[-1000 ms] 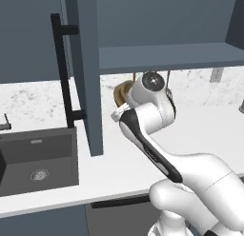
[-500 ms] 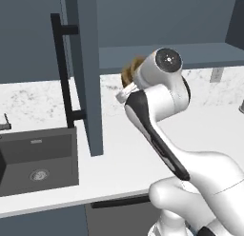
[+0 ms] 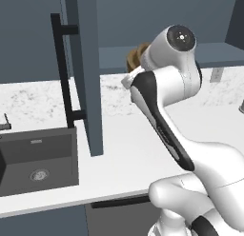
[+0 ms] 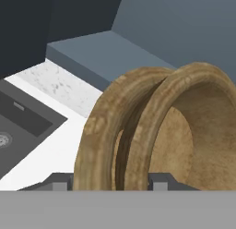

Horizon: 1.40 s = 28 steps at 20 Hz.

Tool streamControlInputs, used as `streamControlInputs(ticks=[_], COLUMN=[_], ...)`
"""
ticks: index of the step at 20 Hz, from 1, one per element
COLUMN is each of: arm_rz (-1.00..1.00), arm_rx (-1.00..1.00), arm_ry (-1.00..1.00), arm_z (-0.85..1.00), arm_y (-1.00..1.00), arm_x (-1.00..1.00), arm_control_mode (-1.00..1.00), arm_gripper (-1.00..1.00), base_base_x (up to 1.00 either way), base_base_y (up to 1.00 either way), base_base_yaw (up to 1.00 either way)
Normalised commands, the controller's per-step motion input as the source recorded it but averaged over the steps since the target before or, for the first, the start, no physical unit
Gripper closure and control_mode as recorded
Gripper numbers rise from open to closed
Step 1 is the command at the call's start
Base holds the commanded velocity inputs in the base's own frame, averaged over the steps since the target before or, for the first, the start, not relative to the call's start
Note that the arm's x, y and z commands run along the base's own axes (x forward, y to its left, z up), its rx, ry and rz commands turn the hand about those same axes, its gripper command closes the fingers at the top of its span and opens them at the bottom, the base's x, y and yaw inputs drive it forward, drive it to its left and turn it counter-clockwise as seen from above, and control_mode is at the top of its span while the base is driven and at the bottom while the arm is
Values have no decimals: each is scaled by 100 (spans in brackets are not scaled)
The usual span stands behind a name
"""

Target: Pick up the bowls on the counter and stack them on top of one another in the open cabinet. Place the smaller bowl on top of the larger bowl.

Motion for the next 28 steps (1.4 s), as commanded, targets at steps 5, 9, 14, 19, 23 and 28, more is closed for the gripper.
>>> streamControlInputs(ticks=[5,9,14,19,23,28], arm_rz=[0,0,0,0,2,7], arm_rx=[-7,-11,-9,-2,0,-4], arm_ry=[-7,-6,-1,0,0,0], arm_z=[14,0,0,0,-5,-33], arm_y=[-28,-29,-29,-31,-24,-5], arm_x=[76,100,99,100,88,37], arm_control_mode=[-100,-100,-100,-100,-100,-100], arm_gripper=[100,100,100,100,100,-100], base_base_x=[0,0,0,0,0,0], base_base_y=[0,0,0,0,0,0], base_base_yaw=[0,0,0,0,0,0])
